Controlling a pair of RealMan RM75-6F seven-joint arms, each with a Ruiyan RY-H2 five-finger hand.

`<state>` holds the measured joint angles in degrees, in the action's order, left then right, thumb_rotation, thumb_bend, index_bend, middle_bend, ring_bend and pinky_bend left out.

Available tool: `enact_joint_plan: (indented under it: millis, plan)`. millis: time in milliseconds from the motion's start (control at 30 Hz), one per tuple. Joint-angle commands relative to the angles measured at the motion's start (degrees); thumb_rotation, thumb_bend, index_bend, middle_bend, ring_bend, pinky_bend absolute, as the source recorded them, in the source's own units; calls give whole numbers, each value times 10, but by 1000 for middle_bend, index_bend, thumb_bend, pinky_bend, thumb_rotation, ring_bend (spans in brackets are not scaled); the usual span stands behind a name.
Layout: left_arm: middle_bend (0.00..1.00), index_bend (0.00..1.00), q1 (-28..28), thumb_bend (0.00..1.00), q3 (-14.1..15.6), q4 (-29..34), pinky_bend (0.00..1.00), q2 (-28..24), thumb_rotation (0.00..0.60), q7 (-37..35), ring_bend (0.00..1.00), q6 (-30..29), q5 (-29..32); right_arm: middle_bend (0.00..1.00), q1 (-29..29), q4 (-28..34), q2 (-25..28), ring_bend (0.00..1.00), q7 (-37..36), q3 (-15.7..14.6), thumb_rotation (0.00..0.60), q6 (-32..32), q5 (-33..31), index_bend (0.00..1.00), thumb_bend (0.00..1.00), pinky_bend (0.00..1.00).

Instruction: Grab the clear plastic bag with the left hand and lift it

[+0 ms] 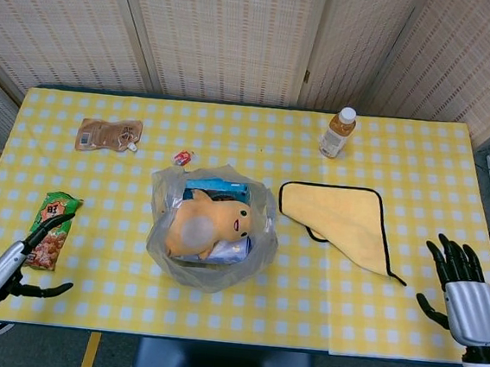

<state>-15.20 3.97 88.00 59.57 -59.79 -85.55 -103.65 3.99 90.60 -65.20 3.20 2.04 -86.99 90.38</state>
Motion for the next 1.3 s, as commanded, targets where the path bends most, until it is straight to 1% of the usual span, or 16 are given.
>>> enact_joint_plan:
  millis: [33, 167, 200, 333, 433, 567, 800, 1133, 1300]
  plan:
    - [46, 37, -82, 187, 37, -15, 76, -60, 600, -306, 0, -66, -105, 0, 0, -5, -7, 0, 8, 1, 600, -7, 7, 0, 293, 0]
    - [30, 34, -102, 178, 37, -3, 60, -63, 600, -358, 0, -87, -113, 0, 0, -7, -11, 0, 11, -3, 600, -7, 13, 0, 293, 0]
    - [27, 33, -110, 177, 35, 8, 62, -65, 600, -376, 0, -91, -111, 0, 1, -7, -11, 0, 12, -5, 600, -4, 14, 0, 293, 0]
    - [7, 16, -140, 176, 34, 30, 97, -85, 600, -399, 0, -76, -109, 0, 1, -7, -12, 0, 17, -5, 600, 0, 12, 0, 293, 0]
    - [3, 10, -159, 175, 30, 44, 93, -92, 600, -426, 0, -68, -96, 0, 2, -7, -12, 0, 18, -6, 600, 2, 11, 0, 292, 0]
    - [4, 3, -178, 174, 26, 45, 92, -91, 600, -454, 0, -54, -81, 0, 3, -7, -13, 0, 19, -6, 600, 7, 8, 0, 292, 0]
    - [4, 0, -209, 174, 24, 38, 92, -73, 600, -519, 0, -29, -62, 0, 5, -7, -14, 0, 24, -5, 600, 13, 3, 0, 293, 0]
    - [3, 0, -243, 175, 18, 40, 95, -60, 600, -517, 0, 0, -53, 0, 9, -5, -3, 0, 4, -13, 600, 23, 10, 0, 294, 0]
    - [11, 0, -252, 175, 22, 40, 116, -52, 600, -523, 0, 2, -57, 0, 6, -8, -4, 0, 6, -10, 600, 21, 2, 0, 293, 0]
